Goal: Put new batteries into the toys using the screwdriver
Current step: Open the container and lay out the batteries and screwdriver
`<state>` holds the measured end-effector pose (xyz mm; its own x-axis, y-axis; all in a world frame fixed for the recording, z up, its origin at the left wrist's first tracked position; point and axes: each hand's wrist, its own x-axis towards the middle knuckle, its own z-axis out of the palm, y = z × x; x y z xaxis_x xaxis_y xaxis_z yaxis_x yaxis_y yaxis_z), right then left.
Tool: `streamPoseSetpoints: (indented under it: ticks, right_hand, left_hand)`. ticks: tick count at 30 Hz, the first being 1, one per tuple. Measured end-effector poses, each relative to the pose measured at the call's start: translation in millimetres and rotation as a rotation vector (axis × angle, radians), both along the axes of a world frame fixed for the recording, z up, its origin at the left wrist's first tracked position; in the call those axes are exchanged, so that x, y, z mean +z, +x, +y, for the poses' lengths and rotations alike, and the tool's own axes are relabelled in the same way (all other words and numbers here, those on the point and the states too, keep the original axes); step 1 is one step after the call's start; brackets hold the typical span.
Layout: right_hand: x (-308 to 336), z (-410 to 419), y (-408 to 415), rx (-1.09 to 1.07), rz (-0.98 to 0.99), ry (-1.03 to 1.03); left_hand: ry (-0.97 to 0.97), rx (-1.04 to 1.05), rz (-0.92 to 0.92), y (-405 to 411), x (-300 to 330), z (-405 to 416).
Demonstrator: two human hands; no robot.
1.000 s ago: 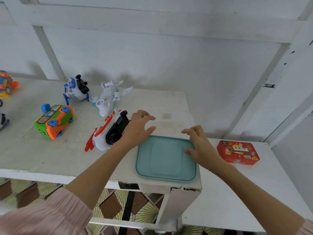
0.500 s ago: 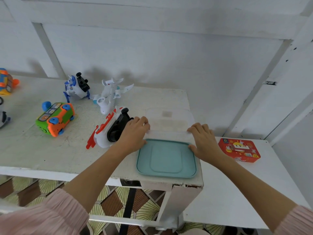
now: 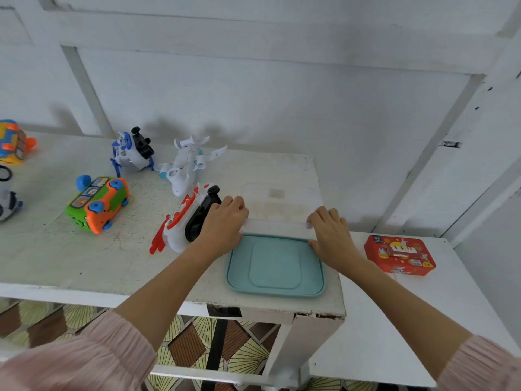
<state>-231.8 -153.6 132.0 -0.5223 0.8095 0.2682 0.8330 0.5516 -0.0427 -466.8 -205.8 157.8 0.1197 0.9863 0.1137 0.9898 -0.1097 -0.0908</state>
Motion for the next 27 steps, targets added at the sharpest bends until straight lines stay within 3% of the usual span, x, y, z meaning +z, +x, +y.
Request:
streamPoseSetpoints:
  ticks: [5, 9, 12, 16, 23, 27]
  right_hand:
    - [-1.0, -1.1, -0.6, -0.004, 0.039, 0.006]
    - [9.6, -7.0, 2.9, 0.057, 0.224, 0.040]
    - [19.7, -7.2, 9.5, 0.049, 0.335, 0.090]
    - [26.1, 2.1, 33.6, -0.029, 0.402, 0.080]
    - [29.3, 33.9, 132.9, -0.233, 0.344, 0.031]
    - [17.9, 78.9, 217.3, -0.329, 0.281, -0.008]
  left_hand:
    - [-0.029, 0.034, -0.004, 2.2, 1.7, -2.1]
    - [0.093, 0.038, -0.162, 13.8, 16.1, -10.0]
    - [0.242, -0.058, -0.270, 32.1, 29.7, -6.8]
    - [0.248, -0.196, -0.345, 72.1, 37.9, 12.8]
    - [0.141, -0.374, -0.302, 177.3, 30.9, 75.2]
    - [0.074, -0.373, -0.230, 246.5, 18.6, 131.2]
